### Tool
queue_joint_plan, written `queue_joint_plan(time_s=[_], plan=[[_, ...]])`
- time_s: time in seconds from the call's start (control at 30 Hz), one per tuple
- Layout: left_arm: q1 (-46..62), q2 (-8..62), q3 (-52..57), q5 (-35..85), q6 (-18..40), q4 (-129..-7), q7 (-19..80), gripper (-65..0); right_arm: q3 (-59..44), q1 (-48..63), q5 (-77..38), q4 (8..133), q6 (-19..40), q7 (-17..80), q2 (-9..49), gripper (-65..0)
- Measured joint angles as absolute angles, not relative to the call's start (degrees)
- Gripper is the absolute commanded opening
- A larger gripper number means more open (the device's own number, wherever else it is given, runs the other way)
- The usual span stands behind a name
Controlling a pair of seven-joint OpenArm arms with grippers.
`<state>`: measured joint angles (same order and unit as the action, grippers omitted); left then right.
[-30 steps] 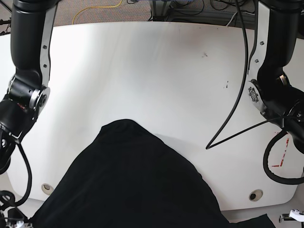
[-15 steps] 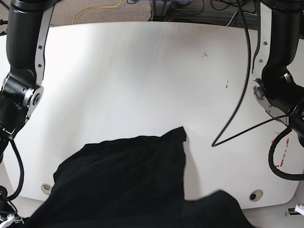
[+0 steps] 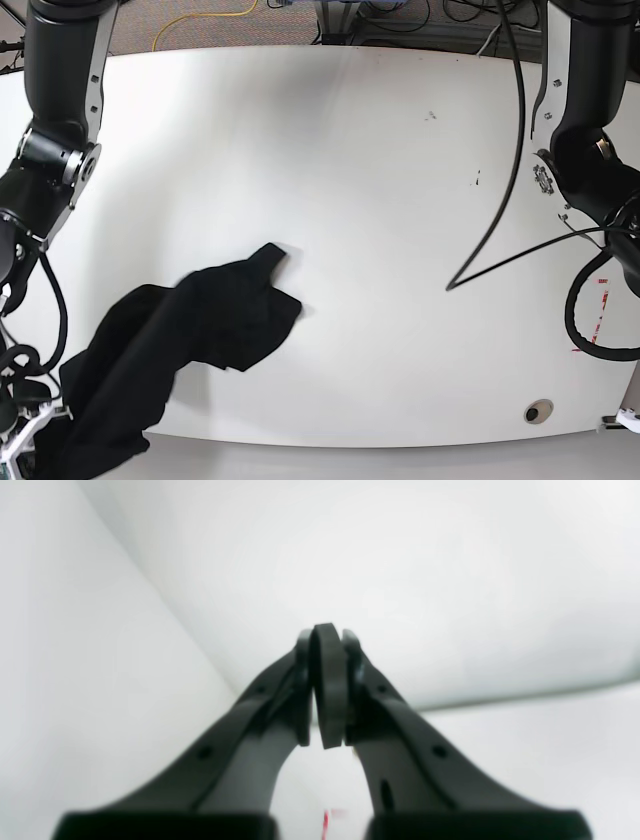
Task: Fold the T-shirt properly
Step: 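Lift the held T-shirt with both grippers and swing it over, then lay the shirt down near the right gripper and open the left gripper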
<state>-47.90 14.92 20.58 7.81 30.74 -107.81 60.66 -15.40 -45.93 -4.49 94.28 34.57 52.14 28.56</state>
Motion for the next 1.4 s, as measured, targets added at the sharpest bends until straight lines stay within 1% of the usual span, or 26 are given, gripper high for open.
queue_joint_plan(time_s=[0.07, 0.17, 0.27, 0.43, 0.77, 0.83, 1.0, 1.17, 1.27, 1.33, 1.4], plan=[[-46.13, 14.57, 20.80, 8.36, 31.11, -107.96, 60.71, -65.0, -16.75, -42.48, -5.23, 95.57, 34.59, 51.27, 28.25, -64.7], [-43.77, 14.37, 21.04, 8.16, 31.42, -107.83, 61.69, -65.0, -18.57, -38.79, -3.70, 95.39, 34.79, 54.30, 28.16, -64.7], [-42.76, 14.44, 21.34, 7.79, 31.51, -107.63, 61.60, -65.0, -20.29, -37.54, -3.25, 94.91, 34.72, 54.59, 27.53, -64.7], [-40.86, 14.96, 21.41, 8.05, 32.10, -107.63, 59.99, -64.9, -22.61, -36.64, -4.60, 95.24, 34.76, 52.07, 27.31, -64.7], [-35.38, 14.09, 21.37, 7.84, 32.62, -107.13, 61.34, -65.0, -21.91, -32.62, -4.56, 95.07, 34.83, 52.97, 26.20, -64.5], [-33.01, 13.87, 21.28, 8.38, 32.60, -107.11, 60.10, -65.0, -21.54, -31.55, -4.29, 95.31, 35.00, 52.97, 25.56, -64.4], [-28.93, 13.28, 21.32, 7.55, 32.91, -106.76, 61.34, -65.0, -21.37, -29.39, -4.56, 95.33, 35.27, 52.95, 24.12, -64.2], [-25.45, 12.99, 20.56, 8.25, 33.10, -106.54, 58.26, -64.7, -21.39, -27.24, -4.51, 95.57, 36.05, 52.80, 23.09, -64.4], [-22.79, 11.84, 20.03, 8.97, 33.58, -106.02, 58.92, -63.9, -21.37, -26.30, -4.49, 95.57, 36.12, 53.21, 22.50, -64.4], [-20.88, 10.90, 19.49, 8.95, 33.56, -105.45, 59.18, -61.4, -21.30, -25.96, -4.47, 95.53, 36.25, 53.41, 22.37, -64.3], [-19.62, 10.26, 19.03, 9.04, 33.52, -105.23, 59.13, -41.2, -21.12, -26.04, -4.32, 95.53, 36.27, 53.45, 22.41, -65.0]])
